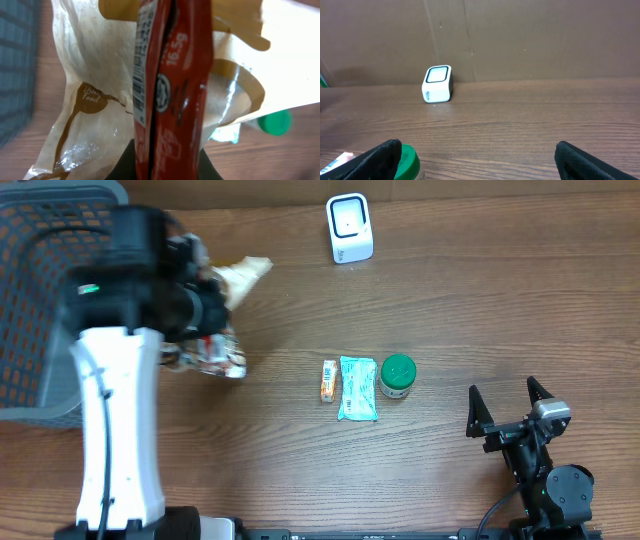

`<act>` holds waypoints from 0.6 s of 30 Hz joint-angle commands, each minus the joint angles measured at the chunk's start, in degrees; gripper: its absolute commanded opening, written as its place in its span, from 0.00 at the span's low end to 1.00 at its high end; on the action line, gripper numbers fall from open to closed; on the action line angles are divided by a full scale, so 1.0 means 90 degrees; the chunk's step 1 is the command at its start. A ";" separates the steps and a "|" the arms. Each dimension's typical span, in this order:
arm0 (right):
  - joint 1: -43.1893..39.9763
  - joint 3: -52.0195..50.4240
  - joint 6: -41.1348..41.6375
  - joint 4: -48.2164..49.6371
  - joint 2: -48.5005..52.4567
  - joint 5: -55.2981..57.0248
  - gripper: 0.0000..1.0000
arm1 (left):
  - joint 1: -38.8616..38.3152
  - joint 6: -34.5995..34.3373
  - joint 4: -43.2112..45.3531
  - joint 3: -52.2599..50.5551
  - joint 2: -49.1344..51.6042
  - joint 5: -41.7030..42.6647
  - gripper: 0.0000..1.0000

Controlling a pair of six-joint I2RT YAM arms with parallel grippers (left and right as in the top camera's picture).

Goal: Scan the item barcode
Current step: 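Lift the snack bag out and carry it toward the table center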

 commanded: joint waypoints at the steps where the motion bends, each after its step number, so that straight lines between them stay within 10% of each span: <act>1: -0.0041 -0.0068 -0.0007 0.0039 -0.0063 0.0056 1.00 | -0.0534 -0.0464 0.0629 -0.1265 0.0027 -0.0418 0.04; 18: -0.0041 -0.0068 -0.0007 0.0039 -0.0063 0.0056 1.00 | -0.1622 -0.1693 0.4510 -0.5107 0.0063 -0.1367 0.04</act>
